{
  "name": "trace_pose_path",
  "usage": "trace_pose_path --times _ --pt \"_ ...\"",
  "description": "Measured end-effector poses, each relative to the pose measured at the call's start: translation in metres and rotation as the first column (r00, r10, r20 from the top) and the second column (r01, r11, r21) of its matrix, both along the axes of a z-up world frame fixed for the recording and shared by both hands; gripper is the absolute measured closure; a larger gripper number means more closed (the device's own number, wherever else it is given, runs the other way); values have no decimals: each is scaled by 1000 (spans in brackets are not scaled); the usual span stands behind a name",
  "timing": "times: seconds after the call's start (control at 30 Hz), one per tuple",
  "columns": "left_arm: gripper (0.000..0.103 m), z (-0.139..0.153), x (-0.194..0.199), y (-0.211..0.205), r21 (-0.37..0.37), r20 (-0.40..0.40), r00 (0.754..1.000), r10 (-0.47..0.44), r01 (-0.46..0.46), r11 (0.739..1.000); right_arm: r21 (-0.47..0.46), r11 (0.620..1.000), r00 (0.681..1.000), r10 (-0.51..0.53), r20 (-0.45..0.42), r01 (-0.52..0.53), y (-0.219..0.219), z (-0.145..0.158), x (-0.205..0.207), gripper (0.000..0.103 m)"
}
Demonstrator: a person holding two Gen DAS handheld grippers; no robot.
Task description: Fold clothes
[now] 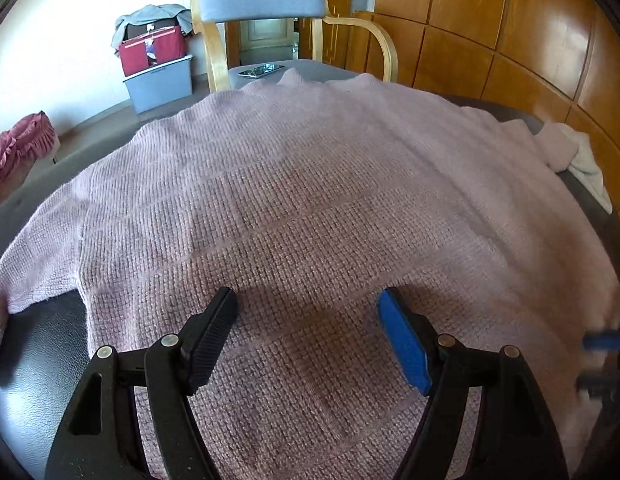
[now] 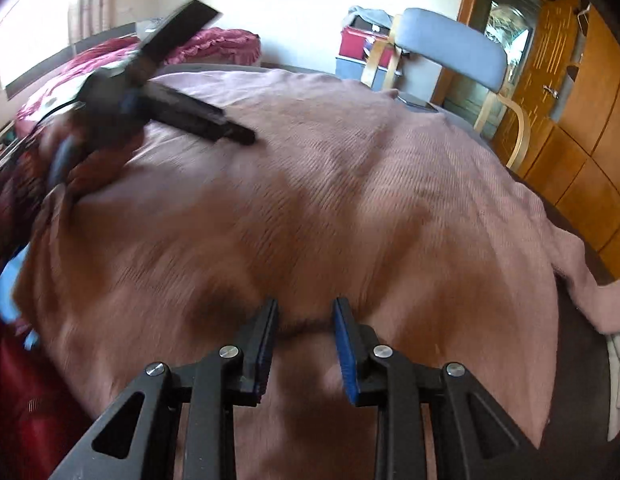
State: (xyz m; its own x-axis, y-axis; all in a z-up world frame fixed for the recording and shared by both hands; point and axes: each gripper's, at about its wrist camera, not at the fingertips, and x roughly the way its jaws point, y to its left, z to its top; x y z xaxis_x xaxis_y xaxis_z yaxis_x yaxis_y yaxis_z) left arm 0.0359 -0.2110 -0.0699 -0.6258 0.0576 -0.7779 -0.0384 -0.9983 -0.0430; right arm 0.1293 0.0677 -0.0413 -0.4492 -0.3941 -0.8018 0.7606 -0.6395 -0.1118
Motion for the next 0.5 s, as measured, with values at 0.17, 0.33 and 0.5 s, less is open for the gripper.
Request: trace_pose_path --times 0.17,0.33,0.5 --pt "26 8 -2 3 -75 -2 1000 -2 2 997 -76 997 998 38 58 -33 19 16 8 72" --pt "26 36 14 46 -145 -74 988 -135 123 982 -223 945 971 -230 67 240 52 30 -39 72" --pt "26 19 35 104 -272 -40 952 -302 280 921 -191 899 917 -373 144 395 55 8 -79 72"
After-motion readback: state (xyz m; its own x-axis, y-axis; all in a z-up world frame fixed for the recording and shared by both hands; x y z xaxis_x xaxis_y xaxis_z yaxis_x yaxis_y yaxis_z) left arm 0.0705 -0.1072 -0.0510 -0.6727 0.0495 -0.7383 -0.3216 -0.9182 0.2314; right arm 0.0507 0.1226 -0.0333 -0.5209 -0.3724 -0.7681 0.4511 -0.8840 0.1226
